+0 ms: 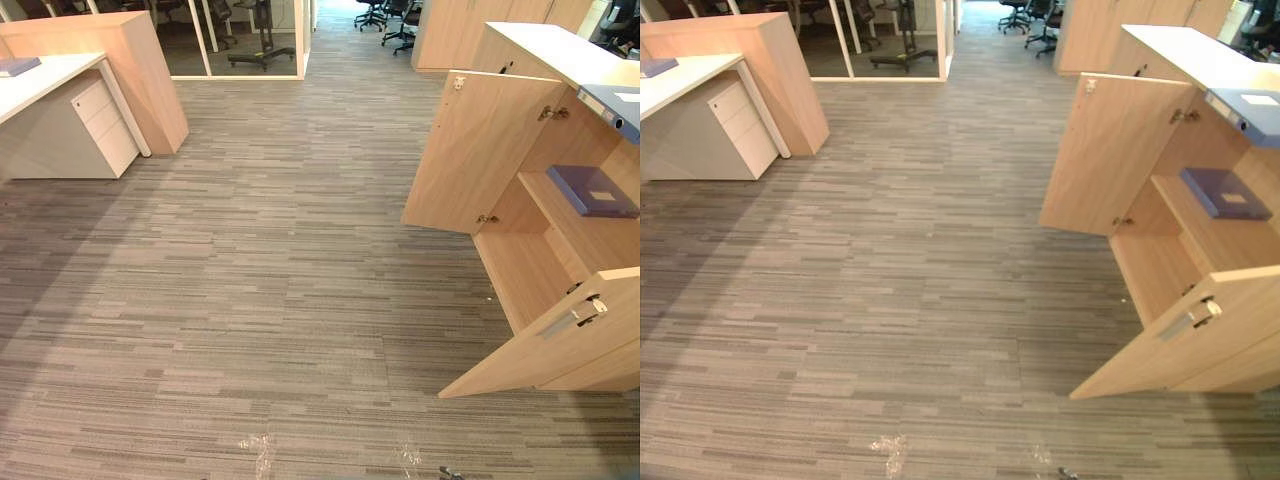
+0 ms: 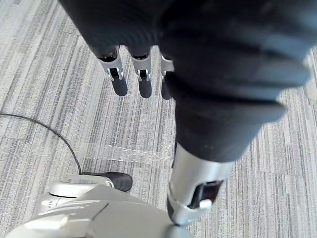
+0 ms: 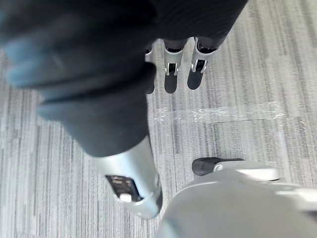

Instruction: Walk over to the cabinet, pick up the folder, carry it to the office cabinet, place the folder inside the office cabinet, then close the office cabinet door

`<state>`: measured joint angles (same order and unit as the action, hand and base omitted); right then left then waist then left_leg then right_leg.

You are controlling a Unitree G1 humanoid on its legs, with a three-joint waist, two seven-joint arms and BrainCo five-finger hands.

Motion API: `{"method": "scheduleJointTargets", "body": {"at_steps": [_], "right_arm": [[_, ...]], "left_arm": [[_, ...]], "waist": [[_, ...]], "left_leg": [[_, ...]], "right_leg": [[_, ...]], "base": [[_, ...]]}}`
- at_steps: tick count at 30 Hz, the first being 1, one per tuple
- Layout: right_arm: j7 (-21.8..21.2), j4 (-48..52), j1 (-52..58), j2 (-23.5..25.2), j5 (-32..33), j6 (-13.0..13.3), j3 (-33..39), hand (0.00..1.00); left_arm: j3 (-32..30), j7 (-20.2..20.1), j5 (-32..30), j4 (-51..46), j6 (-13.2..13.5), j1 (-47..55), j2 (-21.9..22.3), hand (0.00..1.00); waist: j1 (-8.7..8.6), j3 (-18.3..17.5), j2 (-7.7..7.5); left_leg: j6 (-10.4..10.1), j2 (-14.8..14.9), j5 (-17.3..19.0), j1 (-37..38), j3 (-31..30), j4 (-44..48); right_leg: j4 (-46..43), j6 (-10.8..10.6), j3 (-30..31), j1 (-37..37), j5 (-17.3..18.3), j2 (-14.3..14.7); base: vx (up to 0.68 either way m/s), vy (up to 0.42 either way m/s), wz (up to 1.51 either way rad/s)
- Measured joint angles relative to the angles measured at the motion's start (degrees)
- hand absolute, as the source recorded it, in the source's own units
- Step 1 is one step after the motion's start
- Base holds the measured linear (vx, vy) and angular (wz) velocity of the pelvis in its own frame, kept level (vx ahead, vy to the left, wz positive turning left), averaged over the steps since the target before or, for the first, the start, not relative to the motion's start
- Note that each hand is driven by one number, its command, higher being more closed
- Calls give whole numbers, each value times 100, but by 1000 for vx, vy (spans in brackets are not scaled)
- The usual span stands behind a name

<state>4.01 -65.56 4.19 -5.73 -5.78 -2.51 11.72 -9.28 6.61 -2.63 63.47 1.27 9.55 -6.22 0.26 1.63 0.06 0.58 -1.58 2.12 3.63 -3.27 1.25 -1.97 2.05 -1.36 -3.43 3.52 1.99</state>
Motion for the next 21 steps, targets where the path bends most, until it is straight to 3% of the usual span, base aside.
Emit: {"method": "scheduleJointTargets", "body": {"at_steps": [12, 21], "right_arm": [[-144, -165, -216, -16, 1, -3, -5, 0], [156, -135, -241, -22, 9, 63, -57, 0]], "left_arm": [[158, -210, 131, 155, 115, -142, -83, 0], [398, 293, -435, -49, 270, -144, -76, 0]], "waist": [[3, 39, -22], [-37, 202, -18]], "left_leg": [[112, -98, -105, 53, 0, -121], [70, -103, -243, 132, 35, -332]], "right_leg": [[328, -80, 32, -152, -246, -75], [369, -135, 85, -136, -348, -126]], "base": [[-29, 35, -1], [-46, 26, -3]]}}
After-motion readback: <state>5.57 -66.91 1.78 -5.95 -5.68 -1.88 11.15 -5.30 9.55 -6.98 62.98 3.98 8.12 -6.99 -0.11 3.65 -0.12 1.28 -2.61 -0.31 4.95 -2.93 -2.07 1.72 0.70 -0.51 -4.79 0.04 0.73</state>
